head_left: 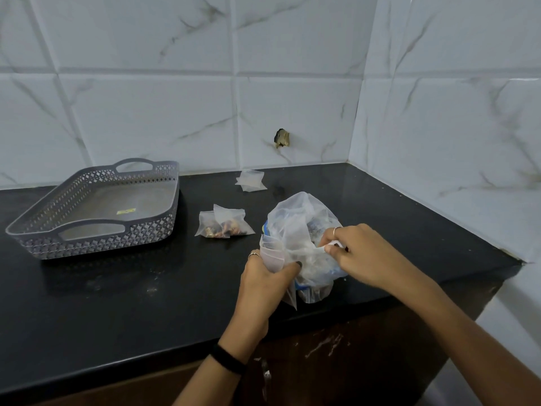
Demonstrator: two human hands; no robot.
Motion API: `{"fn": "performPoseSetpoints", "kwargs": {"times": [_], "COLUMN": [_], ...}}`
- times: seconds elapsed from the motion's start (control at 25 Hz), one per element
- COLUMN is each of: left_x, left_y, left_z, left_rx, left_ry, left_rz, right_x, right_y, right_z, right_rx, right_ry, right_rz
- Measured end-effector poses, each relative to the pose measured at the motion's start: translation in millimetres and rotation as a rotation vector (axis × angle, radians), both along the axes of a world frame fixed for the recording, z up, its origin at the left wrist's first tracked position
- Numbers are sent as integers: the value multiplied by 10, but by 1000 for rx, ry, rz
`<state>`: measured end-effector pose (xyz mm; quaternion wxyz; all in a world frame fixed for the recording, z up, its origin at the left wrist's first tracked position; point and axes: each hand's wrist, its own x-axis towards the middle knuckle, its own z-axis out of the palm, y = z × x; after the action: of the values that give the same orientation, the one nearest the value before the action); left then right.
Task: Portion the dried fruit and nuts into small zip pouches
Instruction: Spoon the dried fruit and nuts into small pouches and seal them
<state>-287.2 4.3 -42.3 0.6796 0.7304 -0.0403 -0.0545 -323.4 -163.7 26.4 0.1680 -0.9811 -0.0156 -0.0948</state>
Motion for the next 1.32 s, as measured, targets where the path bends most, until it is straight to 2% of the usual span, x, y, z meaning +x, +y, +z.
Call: {"fn": "performPoseSetpoints", "kwargs": {"times": [0.08,0.16,0.28,0.4,0.52,0.64,0.72,0.88,1.04,1.2,1.32], "left_x": [58,95,86,34,40,46,26,8,-18,-28,-55], "left_y": [-26,-59,-122,-129,-48,19,47,90,142,217,259], "left_z": [-18,-16,64,190,232,238,246,235,232,194,189], "left_rx": [-14,-80,-244,-280,-368,-398,-386,-364,-321,-347,-303], "left_ry": [23,44,53,19,104,185,181,120,50,67,56], "left_rz": [11,48,-37,-211,-346,-358,-321,-176,-139,-87,-84], "right_x": [0,17,44,36,-14,-42,-26,8,-73,-159,-186], "right_y": [-11,-31,-77,-189,-258,-232,-181,-118,-153,-242,-282], "right_z": [86,170,194,94,-90,-226,-247,-269,-276,-233,-194], "right_rx": [11,140,576,943,1350,1682,1742,1728,1683,1683,1557], "right_ry": [66,162,305,339,409,434,408,367,326,289,226], "right_rz": [1,-35,-121,-194,-243,-259,-237,-195,-190,-173,-197]}}
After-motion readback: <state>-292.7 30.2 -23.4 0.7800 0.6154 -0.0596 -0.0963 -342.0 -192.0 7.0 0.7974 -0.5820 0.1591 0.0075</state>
